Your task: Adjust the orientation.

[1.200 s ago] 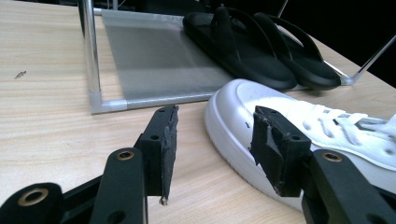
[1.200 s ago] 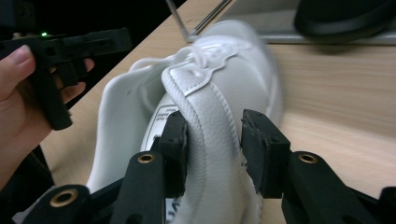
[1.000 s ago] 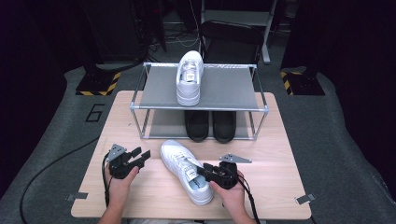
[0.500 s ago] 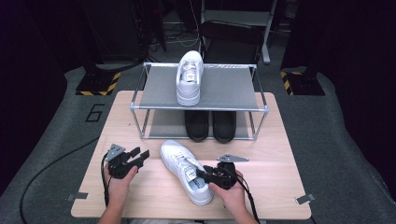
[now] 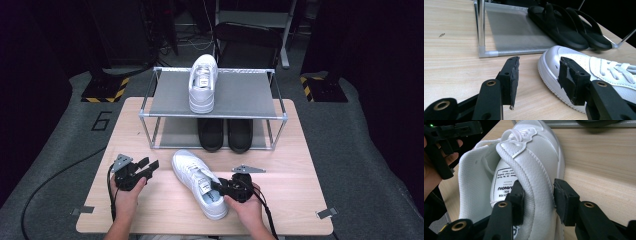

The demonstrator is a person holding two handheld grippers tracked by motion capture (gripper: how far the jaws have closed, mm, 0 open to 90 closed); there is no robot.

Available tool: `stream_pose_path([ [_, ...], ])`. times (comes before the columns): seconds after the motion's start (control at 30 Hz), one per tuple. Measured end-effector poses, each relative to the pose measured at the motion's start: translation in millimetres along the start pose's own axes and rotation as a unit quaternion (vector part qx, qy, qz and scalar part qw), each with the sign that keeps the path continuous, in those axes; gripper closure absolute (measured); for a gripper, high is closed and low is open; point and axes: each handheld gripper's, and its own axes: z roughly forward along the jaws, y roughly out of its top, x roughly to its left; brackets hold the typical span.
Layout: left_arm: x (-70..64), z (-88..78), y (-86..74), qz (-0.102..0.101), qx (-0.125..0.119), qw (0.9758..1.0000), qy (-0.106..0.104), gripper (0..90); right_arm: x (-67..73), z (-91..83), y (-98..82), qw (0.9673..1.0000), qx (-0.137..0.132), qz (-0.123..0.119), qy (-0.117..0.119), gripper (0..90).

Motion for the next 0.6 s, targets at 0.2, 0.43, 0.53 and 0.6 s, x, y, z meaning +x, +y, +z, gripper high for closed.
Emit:
stream_pose_path([
  [0.2, 2.9, -0.1, -0.8, 0.0, 0.0, 1.0, 0.004, 50.5, 0.2, -0.6, -0.2, 1.0, -0.004, -0.005, -0.006, 64.6],
  [0.43, 5.0, 0.3, -2.7, -0.002, 0.009, 0.9999, 0.004, 50.5, 3.6, -2.3, 0.4, 0.9997, -0.005, -0.014, -0.018, 71.9],
  [0.53, 6.7, 0.2, -3.1, -0.003, 0.007, 1.0, 0.006, 50.5, 4.8, -2.4, 1.2, 0.9994, -0.005, -0.023, -0.025, 74.0],
  [0.6, 8.0, -0.1, -3.6, -0.003, 0.006, 0.9999, 0.009, 50.5, 4.7, -2.8, 1.1, 0.9992, -0.008, -0.028, -0.027, 75.7],
])
